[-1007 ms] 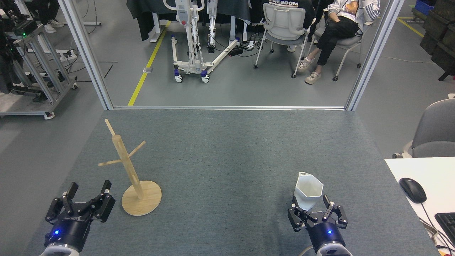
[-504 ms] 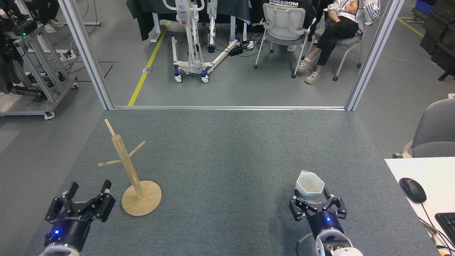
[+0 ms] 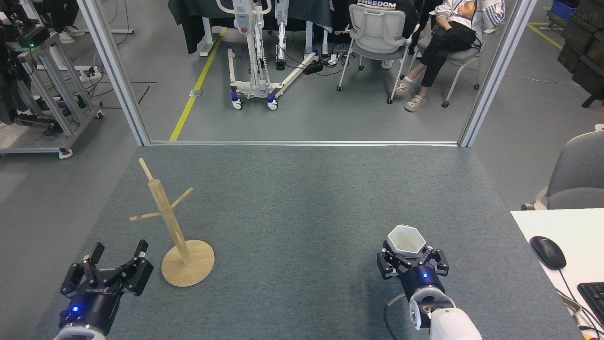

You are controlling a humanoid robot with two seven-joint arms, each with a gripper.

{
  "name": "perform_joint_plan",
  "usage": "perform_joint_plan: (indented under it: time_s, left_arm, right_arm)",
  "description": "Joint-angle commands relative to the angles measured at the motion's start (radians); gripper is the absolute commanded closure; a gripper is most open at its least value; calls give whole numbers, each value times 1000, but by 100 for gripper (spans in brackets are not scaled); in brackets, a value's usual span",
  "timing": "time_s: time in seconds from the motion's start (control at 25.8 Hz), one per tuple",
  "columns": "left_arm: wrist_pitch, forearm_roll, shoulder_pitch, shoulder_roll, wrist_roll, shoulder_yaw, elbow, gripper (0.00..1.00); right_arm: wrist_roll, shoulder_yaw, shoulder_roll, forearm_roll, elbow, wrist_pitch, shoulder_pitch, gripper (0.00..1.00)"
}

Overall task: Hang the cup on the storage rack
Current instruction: 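Lift the cup with the right gripper and carry it toward the center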

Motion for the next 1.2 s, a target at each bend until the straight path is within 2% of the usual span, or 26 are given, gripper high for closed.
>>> perform_joint_plan:
  time_s: [0.0, 0.04, 0.19, 0.23, 0.27, 0.39, 0.46, 0.54, 0.74, 0.85, 0.97, 1.05, 1.16]
  left_arm:
    - [-1, 0, 1, 3, 0, -1, 0, 0]
    - [-1, 0, 1, 3, 0, -1, 0, 0]
    - [-4, 0, 3, 4, 0, -1, -1, 0]
    - [-4, -1, 3, 4, 0, -1, -2, 0]
    - [-4, 0, 3, 3, 0, -1, -2, 0]
    - [-4, 0, 3, 4, 0, -1, -2, 0]
    - [-4, 0, 6, 4, 0, -1, -2, 0]
    - [-4, -1, 9, 4, 0, -1, -3, 0]
    - [-6, 0, 10, 3, 0, -1, -3, 0]
    - [-9, 0, 12, 4, -2, -3, -5, 0]
    - [-21, 2, 14, 6, -2, -5, -20, 0]
    - [-29, 2, 14, 6, -2, -5, -25, 0]
    - [-32, 2, 15, 6, -2, -5, -31, 0]
  right_arm:
    - [3, 5, 2, 0, 12, -2, -4, 29]
    - [3, 5, 2, 0, 14, -2, -4, 37]
    - [3, -1, -13, -3, 11, -83, -7, 88]
    - [3, -2, -16, -5, 2, -101, -7, 95]
    - [3, -2, -18, -5, -8, -112, -9, 97]
    - [4, -13, -36, -24, -75, -155, -7, 99]
    - [4, -27, -87, -86, -121, -207, -7, 99]
    - [4, -38, -114, -136, -159, -268, -12, 99]
    - [3, -38, -117, -156, -196, -417, -64, 98]
    - [12, -31, -100, -155, -247, -416, -70, 99]
    - [107, -22, -68, -155, -314, -393, -73, 99]
    - [169, -5, -51, -155, -363, -336, -76, 100]
    - [175, 116, -64, -156, -408, -192, -118, 99]
